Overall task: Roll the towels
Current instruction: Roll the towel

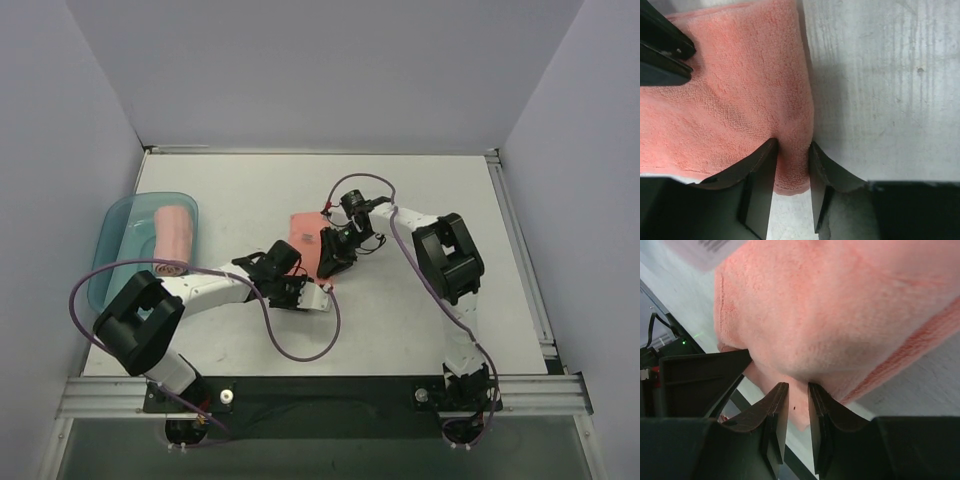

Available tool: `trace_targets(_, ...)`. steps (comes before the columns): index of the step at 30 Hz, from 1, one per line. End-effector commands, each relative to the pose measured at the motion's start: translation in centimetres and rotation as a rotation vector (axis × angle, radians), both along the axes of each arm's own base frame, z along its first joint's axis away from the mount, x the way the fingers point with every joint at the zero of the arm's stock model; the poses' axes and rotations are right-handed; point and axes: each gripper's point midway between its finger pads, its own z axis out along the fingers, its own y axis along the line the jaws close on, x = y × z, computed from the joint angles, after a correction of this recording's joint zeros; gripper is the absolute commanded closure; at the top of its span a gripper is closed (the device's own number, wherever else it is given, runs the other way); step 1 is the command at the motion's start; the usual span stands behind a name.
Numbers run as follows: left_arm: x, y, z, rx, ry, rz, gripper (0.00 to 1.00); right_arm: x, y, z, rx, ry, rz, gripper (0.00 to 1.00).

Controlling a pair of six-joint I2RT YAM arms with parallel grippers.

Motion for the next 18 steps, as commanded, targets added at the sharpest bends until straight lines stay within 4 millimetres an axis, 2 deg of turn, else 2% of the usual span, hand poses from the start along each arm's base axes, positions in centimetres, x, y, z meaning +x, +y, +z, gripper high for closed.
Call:
trace_targets(1,-1.5,-0.5,0.1,-0.009,0.066,-0.058,0.60,-0.4,-0.4,0.7,0.013,0.010,0.004,0.77)
trace_targets(2,-2.0,-0.5,0.1,-0.014,0.089,-0.060,0.66,-0.5,-0.5,0.8,0.012,0.004,0.009,0.77)
trace_targets(4,-3.4,-0.5,0.7,-0.029,0.160,-0.057,0.71,-0.8,-0.6,1.2,0.012,-0.002,0.019,0.78)
trace_targets(5,-3.8,-0.6,1.0,-0.034,0.187,-0.054,0.79,-0.8,-0.8,1.9,0.021,-0.023,0.030,0.78)
trace_targets(8,-5.5,-0.8,2.2,-0.054,0.304,-0.031,0.85,-1.1,-1.5,4.0,0.037,-0.071,0.039,0.77)
trace_targets(10,-6.5,-0.9,2.9,-0.059,0.382,-0.031,0.87,-1.6,-2.3,4.6,0.045,-0.085,0.045,0.75)
trace_targets(11,-7.3,-0.7,3.3,-0.071,0.442,-0.027,0.88,-2.1,-2.7,5.6,0.061,-0.108,0.053,0.71)
trace_targets(13,-7.3,-1.0,3.8,-0.097,0.494,-0.013,0.88,-2.3,-3.5,6.4,0.072,-0.126,0.047,0.66)
trace_targets(14,-7.5,-1.3,4.3,-0.129,0.535,-0.014,0.88,-2.5,-3.7,7.5,0.089,-0.157,0.049,0.62)
trace_targets(15,-6.9,-0.9,4.6,-0.146,0.564,0.022,0.87,-3.2,-4.0,7.5,0.099,-0.148,0.058,0.60)
trace_targets(16,-6.4,-1.2,5.0,-0.170,0.595,0.038,0.86,-3.3,-4.3,8.5,0.116,-0.179,0.060,0.58)
trace_targets(17,-6.1,-1.3,5.4,-0.190,0.621,0.051,0.85,-3.7,-4.5,8.6,0.120,-0.187,0.068,0.55)
trace_targets(18,-5.9,-1.0,5.5,-0.218,0.705,0.090,0.85,-3.9,-4.7,8.8,0.125,-0.202,0.077,0.51)
